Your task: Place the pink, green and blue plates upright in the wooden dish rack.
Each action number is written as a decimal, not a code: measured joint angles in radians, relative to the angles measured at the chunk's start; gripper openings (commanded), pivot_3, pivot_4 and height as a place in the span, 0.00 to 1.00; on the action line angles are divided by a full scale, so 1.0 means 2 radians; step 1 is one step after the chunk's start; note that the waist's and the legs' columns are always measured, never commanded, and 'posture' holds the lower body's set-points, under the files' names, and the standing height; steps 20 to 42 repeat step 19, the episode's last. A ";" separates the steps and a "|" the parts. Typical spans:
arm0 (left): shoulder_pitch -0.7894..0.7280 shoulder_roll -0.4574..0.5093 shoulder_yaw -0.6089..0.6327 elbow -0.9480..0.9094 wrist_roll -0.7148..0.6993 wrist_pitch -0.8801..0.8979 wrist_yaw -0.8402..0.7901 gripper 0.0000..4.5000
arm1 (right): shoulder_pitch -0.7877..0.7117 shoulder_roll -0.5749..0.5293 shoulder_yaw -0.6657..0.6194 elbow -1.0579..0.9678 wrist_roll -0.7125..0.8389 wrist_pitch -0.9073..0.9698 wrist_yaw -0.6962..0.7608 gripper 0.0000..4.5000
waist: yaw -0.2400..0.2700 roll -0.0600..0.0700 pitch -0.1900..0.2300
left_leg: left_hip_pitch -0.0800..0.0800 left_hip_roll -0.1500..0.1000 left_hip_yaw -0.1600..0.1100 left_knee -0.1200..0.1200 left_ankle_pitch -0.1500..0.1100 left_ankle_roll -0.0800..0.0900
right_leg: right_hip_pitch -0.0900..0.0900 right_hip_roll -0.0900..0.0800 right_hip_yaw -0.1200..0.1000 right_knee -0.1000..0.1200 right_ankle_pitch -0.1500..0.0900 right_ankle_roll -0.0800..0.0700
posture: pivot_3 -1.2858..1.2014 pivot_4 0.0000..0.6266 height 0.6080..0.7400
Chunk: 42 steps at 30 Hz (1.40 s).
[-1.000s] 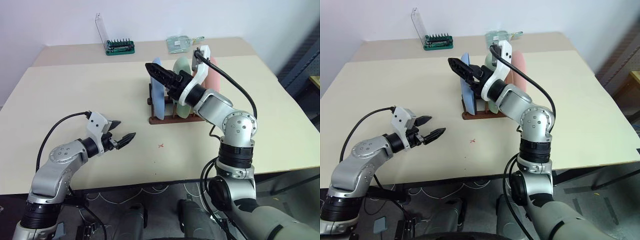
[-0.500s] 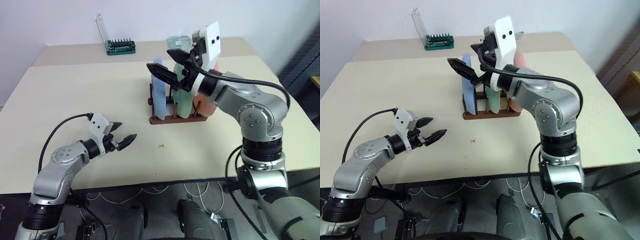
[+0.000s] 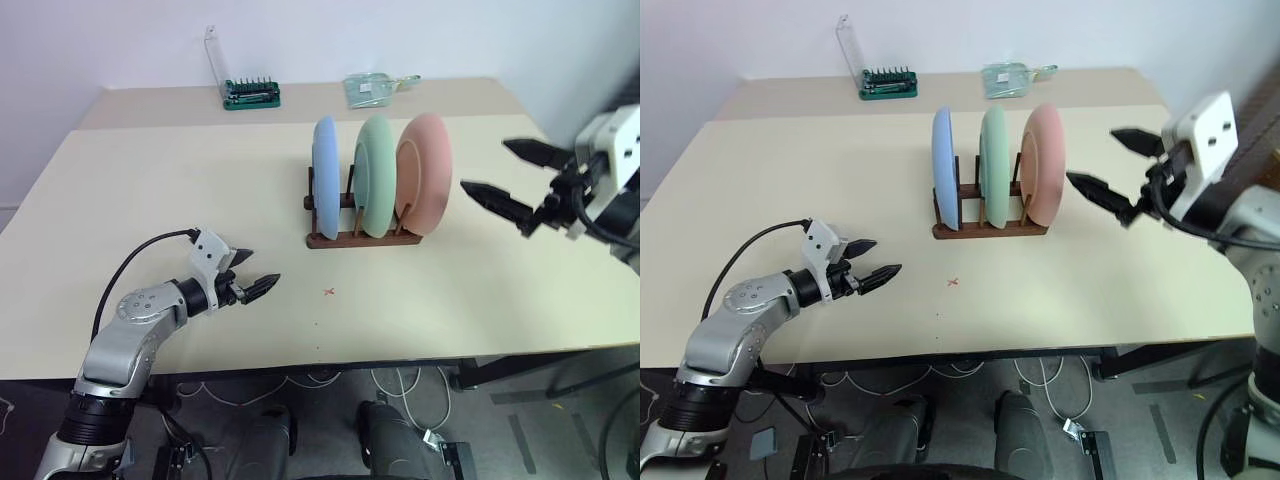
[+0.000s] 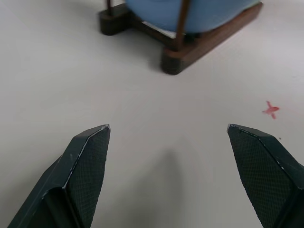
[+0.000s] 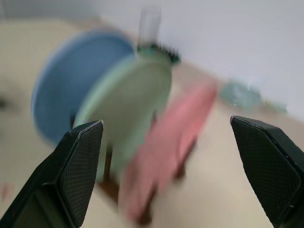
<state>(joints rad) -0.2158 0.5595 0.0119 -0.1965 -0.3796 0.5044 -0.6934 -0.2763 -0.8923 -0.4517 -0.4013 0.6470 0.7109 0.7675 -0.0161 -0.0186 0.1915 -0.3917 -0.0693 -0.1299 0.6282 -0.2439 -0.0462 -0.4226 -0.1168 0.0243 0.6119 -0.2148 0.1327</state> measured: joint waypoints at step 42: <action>0.018 -0.002 0.032 0.033 0.033 -0.041 0.034 0.90 | 0.067 0.051 0.077 0.131 -0.125 -0.173 0.010 0.97 | 0.002 0.001 0.000 | 0.000 0.000 0.000 0.001 0.000 0.000 | 0.000 0.000 0.000 0.000 0.000 0.000 | 0.52 0.24 1.00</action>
